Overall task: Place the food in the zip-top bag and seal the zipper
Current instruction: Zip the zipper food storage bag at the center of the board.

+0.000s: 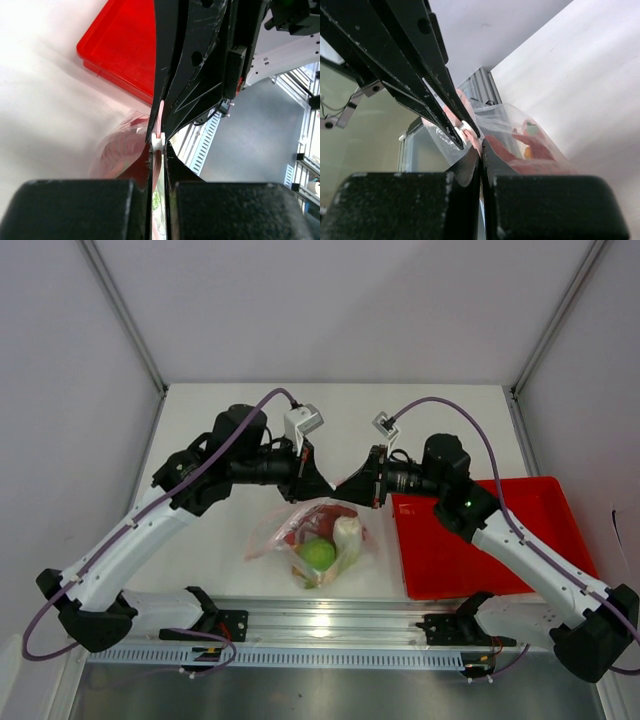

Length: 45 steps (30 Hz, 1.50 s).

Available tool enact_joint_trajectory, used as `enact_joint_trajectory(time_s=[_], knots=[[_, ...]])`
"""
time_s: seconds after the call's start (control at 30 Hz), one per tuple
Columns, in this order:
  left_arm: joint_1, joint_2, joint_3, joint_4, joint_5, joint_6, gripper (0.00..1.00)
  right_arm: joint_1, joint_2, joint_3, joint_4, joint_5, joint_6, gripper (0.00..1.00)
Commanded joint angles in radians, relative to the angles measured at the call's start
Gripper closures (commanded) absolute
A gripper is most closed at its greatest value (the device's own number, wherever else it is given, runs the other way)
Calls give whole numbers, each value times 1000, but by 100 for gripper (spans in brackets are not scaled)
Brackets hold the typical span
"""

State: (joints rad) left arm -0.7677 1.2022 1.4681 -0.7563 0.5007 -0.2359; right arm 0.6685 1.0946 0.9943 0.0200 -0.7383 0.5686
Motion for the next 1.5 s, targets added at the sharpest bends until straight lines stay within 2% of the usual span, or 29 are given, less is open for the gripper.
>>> enact_joint_trajectory(time_s=[0.0,0.3,0.83,0.97,1.03,1.07,1.2,1.27,1.4,1.47], knots=[[-5,-38,-14,-110,6,-25,99,-9,-42,-2,140,160,37,100],[-5,-101,-60,-166,-59,-42,99,-29,-67,-59,186,185,70,100],[-5,-340,-60,-331,-159,-132,100,-61,-76,-65,164,137,56,100],[-5,-380,-60,-333,-160,-114,99,-69,-42,-56,187,38,42,100],[-5,-368,-46,-325,-133,-83,99,-64,5,12,89,-44,-49,99],[-5,-363,-45,-316,-119,-74,99,-64,20,38,46,-76,-91,80],[-5,-345,-14,-308,-61,-36,99,-61,62,194,-213,-160,-292,30],[-5,-323,-6,-337,-41,-17,99,-60,92,257,-293,-190,-388,17],[-5,-303,11,-354,-48,0,99,-37,126,388,-434,-227,-508,3],[-5,-297,14,-345,-27,-3,99,-4,151,466,-504,-240,-561,1]])
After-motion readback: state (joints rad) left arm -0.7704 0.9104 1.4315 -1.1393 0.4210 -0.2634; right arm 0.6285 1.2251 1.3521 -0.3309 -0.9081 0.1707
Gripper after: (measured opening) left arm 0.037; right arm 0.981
